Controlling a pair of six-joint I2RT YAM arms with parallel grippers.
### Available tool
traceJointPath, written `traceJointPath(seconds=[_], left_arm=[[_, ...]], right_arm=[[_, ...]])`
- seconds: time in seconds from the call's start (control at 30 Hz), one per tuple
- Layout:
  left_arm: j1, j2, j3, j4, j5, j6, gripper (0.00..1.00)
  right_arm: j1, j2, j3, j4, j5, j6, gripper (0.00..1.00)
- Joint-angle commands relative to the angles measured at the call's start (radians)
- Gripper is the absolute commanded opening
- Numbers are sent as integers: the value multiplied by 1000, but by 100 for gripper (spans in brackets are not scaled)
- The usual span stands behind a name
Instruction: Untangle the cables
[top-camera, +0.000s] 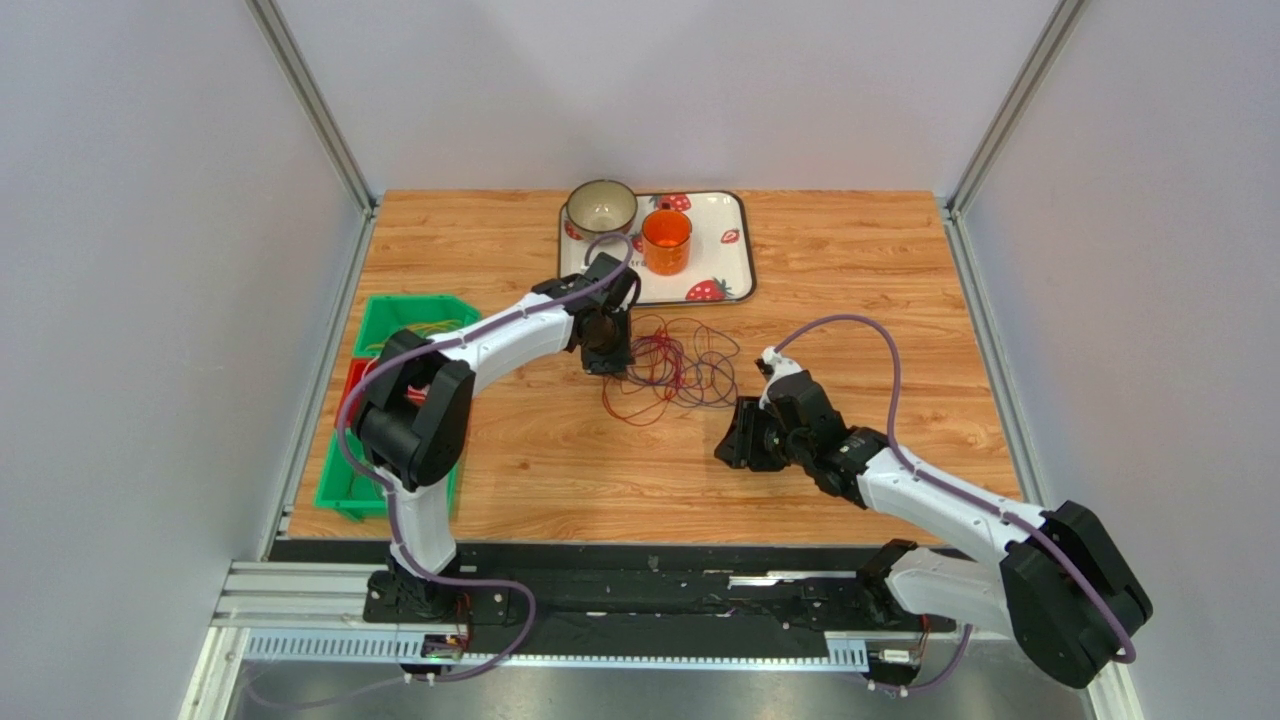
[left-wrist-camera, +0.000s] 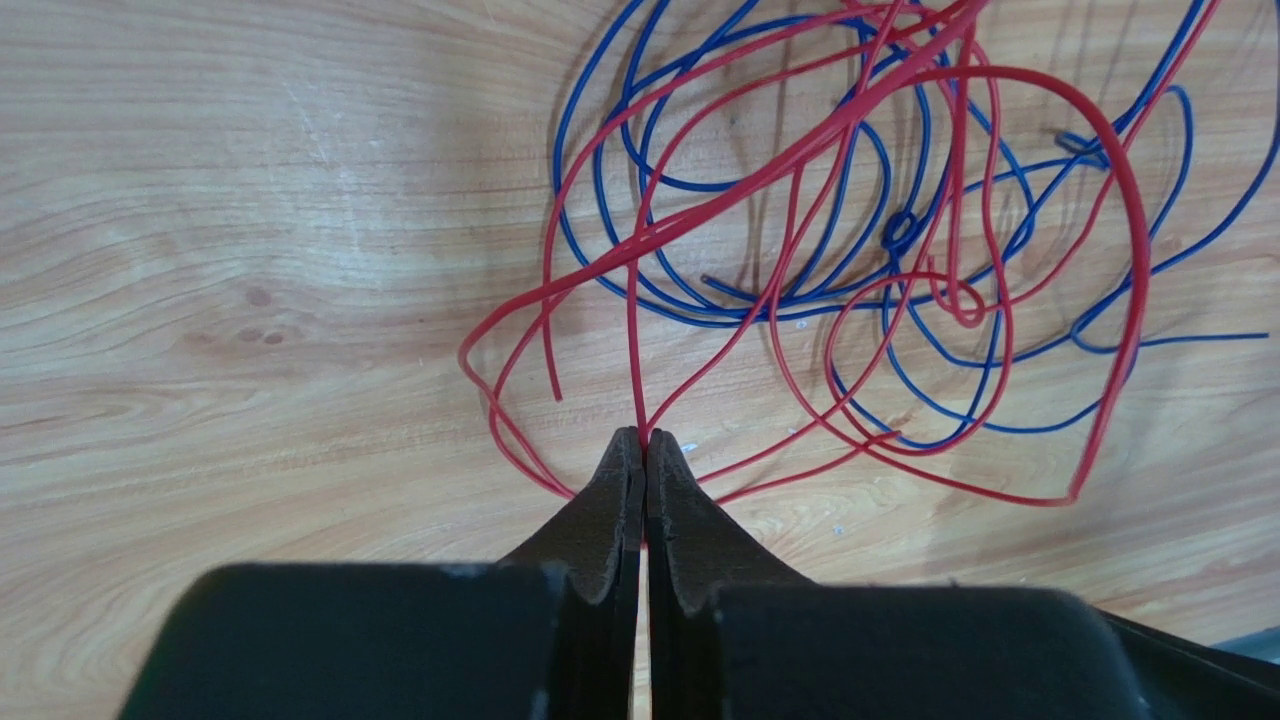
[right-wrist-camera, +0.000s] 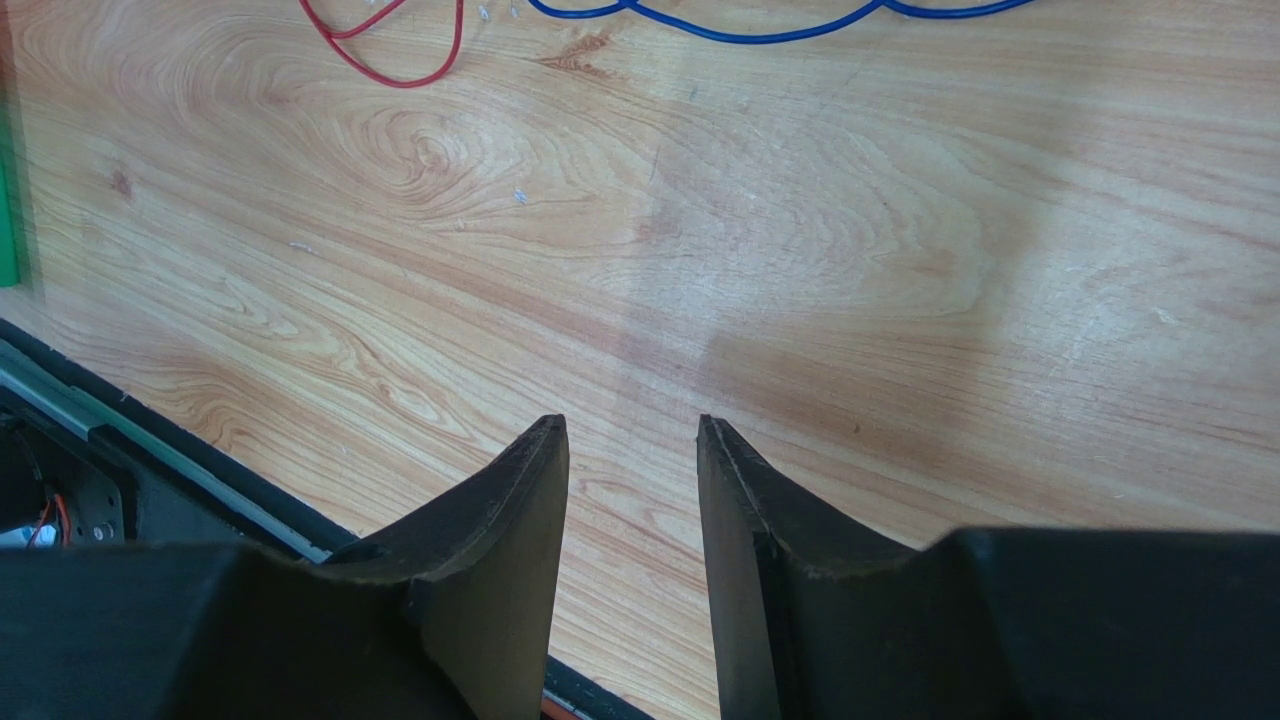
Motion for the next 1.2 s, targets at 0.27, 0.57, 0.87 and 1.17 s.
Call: traceJointPath(seconds=[0.27,0.57,0.87,1.17], left_arm=[[-31,-305,511,-283,-30,129,0],[-89,-582,506,-175,18,259,0],[-89,-728,44,-98,14,146,0],[-89,-805,-191,-165,-41,78,52]], right_arm=[[4,-3,9,43,8,-1,41],[4,-9,6,42,14,5,41],[4,-17,6,37,20,5,41],[4,-15,6,37,22,8,40]])
